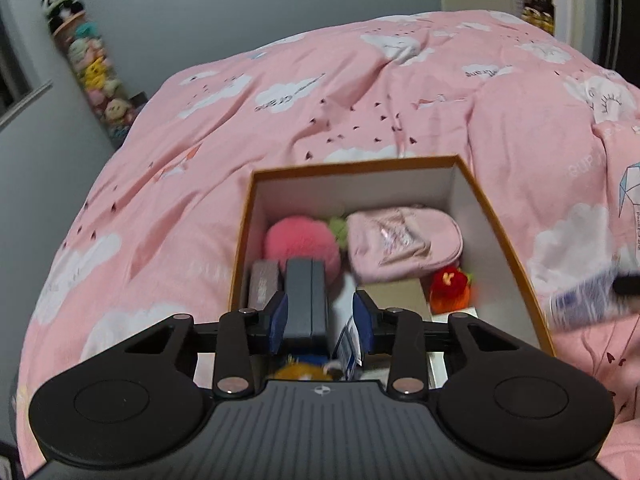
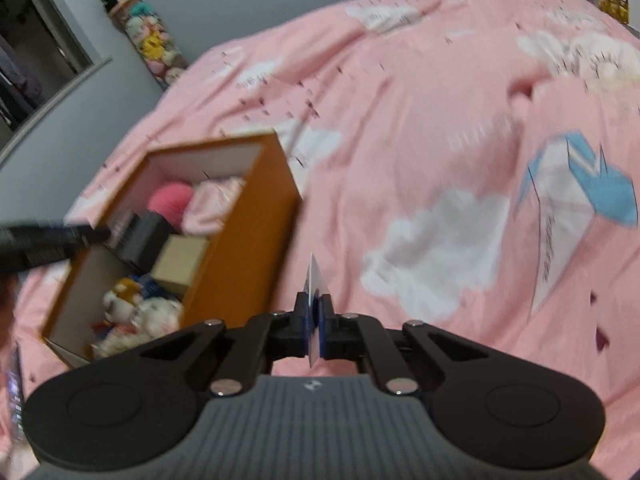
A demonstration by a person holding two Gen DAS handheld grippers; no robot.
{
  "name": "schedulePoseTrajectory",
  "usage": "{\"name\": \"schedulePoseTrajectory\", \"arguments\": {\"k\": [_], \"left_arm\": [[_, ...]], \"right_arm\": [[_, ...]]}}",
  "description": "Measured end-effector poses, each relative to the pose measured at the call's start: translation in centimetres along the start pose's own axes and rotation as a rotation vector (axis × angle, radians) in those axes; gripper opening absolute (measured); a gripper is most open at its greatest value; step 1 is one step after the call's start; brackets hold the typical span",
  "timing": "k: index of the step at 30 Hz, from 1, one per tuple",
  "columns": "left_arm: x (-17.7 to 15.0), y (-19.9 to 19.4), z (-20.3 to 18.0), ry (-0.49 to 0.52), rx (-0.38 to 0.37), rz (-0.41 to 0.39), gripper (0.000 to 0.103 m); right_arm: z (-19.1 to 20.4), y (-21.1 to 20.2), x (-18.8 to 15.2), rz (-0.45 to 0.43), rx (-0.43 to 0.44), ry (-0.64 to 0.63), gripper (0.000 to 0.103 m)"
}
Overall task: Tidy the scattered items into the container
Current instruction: 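Carry the lotion tube over the box and lower it in with the right gripper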
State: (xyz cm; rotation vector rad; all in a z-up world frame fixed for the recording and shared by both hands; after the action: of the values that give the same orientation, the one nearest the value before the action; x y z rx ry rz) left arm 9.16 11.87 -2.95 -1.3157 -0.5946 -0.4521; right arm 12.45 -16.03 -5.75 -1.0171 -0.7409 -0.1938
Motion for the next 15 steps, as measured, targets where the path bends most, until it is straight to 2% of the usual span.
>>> {"name": "schedulePoseTrajectory", "arguments": {"k": [9,15], "left_arm": [[-2.9,-1.4,1.5,-0.070,0.021,0.018,0.042],[-3.6,-1.7,2.0,-0.117,0.007,0.016,0.041]], "right_arm": [[2.6,-3.7,4.7,-0.120,0.117,-0.012,0.005],[5.7,-2.3,7.4,-0.119,0.260,-0.007,0.005]]}}
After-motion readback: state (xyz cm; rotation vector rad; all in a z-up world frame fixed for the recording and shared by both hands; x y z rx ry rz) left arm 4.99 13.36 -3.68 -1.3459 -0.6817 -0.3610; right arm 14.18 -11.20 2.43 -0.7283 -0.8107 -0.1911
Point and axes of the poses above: each gripper's, at about its wrist camera, not at the fingertips, and y roughly the way its jaws point, z to its left, x to its top, the point moved 3 cm from there along y, roughly the way its jaws point, and after that the axes turned 6 degrees about -y, right-handed, at the moved point
